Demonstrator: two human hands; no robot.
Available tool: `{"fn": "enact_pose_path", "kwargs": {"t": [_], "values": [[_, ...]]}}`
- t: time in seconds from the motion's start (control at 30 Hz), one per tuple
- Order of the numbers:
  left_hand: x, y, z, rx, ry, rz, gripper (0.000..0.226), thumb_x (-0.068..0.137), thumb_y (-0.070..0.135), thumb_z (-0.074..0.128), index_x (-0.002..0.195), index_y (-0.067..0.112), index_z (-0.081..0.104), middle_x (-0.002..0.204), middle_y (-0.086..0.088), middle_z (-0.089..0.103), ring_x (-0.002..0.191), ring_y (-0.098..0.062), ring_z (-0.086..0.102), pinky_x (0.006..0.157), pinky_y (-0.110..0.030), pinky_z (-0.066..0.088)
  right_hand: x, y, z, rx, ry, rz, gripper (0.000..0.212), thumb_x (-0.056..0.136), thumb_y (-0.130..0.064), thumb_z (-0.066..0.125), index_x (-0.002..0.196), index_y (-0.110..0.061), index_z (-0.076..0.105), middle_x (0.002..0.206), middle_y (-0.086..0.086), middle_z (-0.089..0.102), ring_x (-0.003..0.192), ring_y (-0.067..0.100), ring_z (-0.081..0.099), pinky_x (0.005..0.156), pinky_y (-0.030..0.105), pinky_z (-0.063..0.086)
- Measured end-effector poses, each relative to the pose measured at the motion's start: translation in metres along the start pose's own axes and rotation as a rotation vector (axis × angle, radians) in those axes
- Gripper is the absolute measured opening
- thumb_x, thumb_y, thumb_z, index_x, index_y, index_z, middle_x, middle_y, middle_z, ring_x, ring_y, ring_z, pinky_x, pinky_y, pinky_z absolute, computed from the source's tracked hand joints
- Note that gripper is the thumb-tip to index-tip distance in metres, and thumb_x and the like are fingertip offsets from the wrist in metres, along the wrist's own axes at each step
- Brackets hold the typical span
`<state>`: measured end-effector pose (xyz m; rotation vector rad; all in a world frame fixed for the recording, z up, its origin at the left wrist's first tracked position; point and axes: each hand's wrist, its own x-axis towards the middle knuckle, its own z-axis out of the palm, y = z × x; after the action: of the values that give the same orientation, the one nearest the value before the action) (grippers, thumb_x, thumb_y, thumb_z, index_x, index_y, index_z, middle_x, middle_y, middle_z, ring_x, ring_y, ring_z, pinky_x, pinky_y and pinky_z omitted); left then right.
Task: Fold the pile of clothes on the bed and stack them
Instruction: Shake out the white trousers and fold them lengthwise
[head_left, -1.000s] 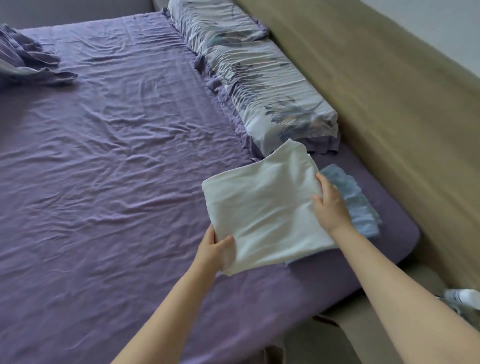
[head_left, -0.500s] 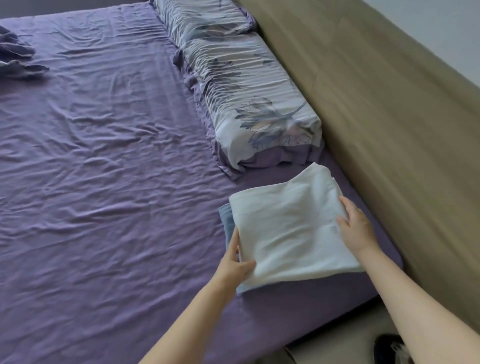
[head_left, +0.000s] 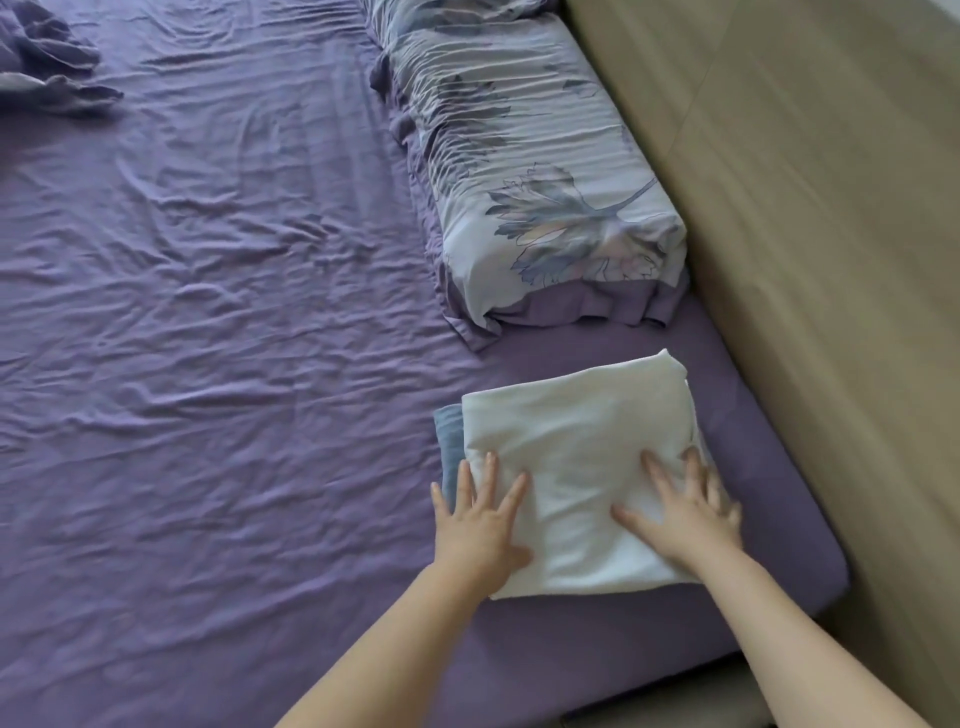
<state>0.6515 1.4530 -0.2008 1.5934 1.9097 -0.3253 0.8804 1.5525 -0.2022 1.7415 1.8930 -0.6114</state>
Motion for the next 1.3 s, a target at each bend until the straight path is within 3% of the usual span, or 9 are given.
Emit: {"fn": "enact_pose_path", "kwargs": {"t": [0.13, 0.23, 0.33, 0.4, 0.57, 0.67, 0.8, 0.97, 1.3], "values": [[0.007, 0.003, -0.013, -0.046, -0.152, -0.039, 0.093, 0.084, 0.051, 0.061, 0.148, 0.045, -0.006, 0.157, 0.0, -0.028, 0.146, -0.032, -0.008, 0.112, -0.063, -0.002, 0.002, -0.015, -0.008, -0.1, -0.016, 0.053, 0.089, 0.076, -0.083, 0.034, 0.148, -0.045, -0.004, 0.158, 0.009, -0.017, 0.144, 0.037, -0.009, 0.109, 0.063, 0.009], [-0.007, 0.005, -0.023, -0.031, -0.103, -0.043, 0.083, 0.089, 0.041, 0.058, 0.15, 0.039, 0.003, 0.159, 0.001, -0.018, 0.141, -0.03, 0.016, 0.115, -0.057, 0.011, -0.011, -0.033, -0.019, -0.159, -0.02, 0.052, 0.076, 0.089, -0.066, 0.038, 0.15, -0.03, 0.011, 0.159, 0.011, -0.009, 0.145, 0.036, -0.007, 0.111, 0.059, 0.012], [-0.036, -0.005, -0.024, -0.054, -0.015, -0.07, 0.072, 0.092, 0.024, 0.05, 0.151, 0.031, 0.009, 0.16, 0.001, 0.003, 0.14, -0.027, 0.022, 0.116, -0.052, 0.013, -0.038, -0.05, -0.015, -0.114, -0.048, -0.054, 0.058, 0.1, -0.043, 0.032, 0.147, -0.013, 0.02, 0.156, 0.009, 0.016, 0.142, 0.031, 0.015, 0.113, 0.045, 0.025], [-0.06, -0.02, -0.028, -0.047, -0.014, -0.095, 0.068, 0.093, 0.024, 0.048, 0.151, 0.028, 0.013, 0.153, -0.002, 0.028, 0.138, -0.026, 0.028, 0.116, -0.048, 0.017, -0.06, -0.065, -0.011, -0.08, -0.057, -0.089, 0.053, 0.1, -0.041, 0.033, 0.142, -0.01, 0.026, 0.147, 0.008, 0.032, 0.135, 0.027, 0.03, 0.107, 0.039, 0.033], [-0.129, -0.071, -0.056, -0.083, -0.042, -0.207, 0.051, 0.096, 0.028, 0.044, 0.145, 0.02, 0.031, 0.134, -0.005, 0.053, 0.128, -0.028, 0.041, 0.108, -0.041, 0.028, -0.118, -0.126, -0.011, -0.042, -0.059, -0.275, 0.053, 0.098, -0.038, 0.04, 0.145, -0.018, 0.026, 0.143, 0.005, 0.04, 0.129, 0.026, 0.04, 0.102, 0.036, 0.036], [-0.178, -0.106, -0.07, -0.11, -0.021, -0.265, 0.045, 0.098, 0.033, 0.041, 0.14, 0.018, 0.039, 0.133, -0.004, 0.055, 0.126, -0.027, 0.044, 0.102, -0.039, 0.032, -0.155, -0.181, -0.013, -0.102, 0.004, -0.428, 0.05, 0.098, -0.04, 0.04, 0.143, -0.022, 0.031, 0.136, 0.004, 0.053, 0.124, 0.026, 0.048, 0.1, 0.036, 0.036], [-0.249, -0.16, -0.077, -0.168, 0.076, -0.376, 0.037, 0.098, 0.036, 0.039, 0.129, 0.018, 0.051, 0.13, -0.002, 0.057, 0.122, -0.025, 0.049, 0.098, -0.037, 0.034, -0.21, -0.257, -0.01, -0.18, 0.092, -0.638, 0.052, 0.099, -0.043, 0.035, 0.147, -0.024, 0.027, 0.133, 0.001, 0.057, 0.124, 0.02, 0.05, 0.104, 0.035, 0.031], [-0.342, -0.227, -0.069, -0.225, 0.199, -0.527, 0.038, 0.097, 0.042, 0.04, 0.124, 0.019, 0.056, 0.127, -0.003, 0.06, 0.121, -0.025, 0.051, 0.098, -0.037, 0.035, -0.287, -0.335, 0.004, -0.269, 0.211, -0.837, 0.046, 0.097, -0.05, 0.036, 0.138, -0.029, 0.04, 0.128, -0.005, 0.059, 0.123, 0.015, 0.05, 0.107, 0.034, 0.025], [-0.532, -0.337, 0.008, -0.301, 0.274, -0.745, 0.04, 0.098, 0.042, 0.04, 0.126, 0.018, 0.055, 0.128, -0.007, 0.059, 0.118, -0.028, 0.054, 0.098, -0.038, 0.036, -0.45, -0.458, 0.077, -0.492, 0.203, -1.073, 0.04, 0.096, -0.049, 0.037, 0.127, -0.027, 0.048, 0.13, -0.003, 0.058, 0.123, 0.019, 0.051, 0.101, 0.039, 0.029]]}}
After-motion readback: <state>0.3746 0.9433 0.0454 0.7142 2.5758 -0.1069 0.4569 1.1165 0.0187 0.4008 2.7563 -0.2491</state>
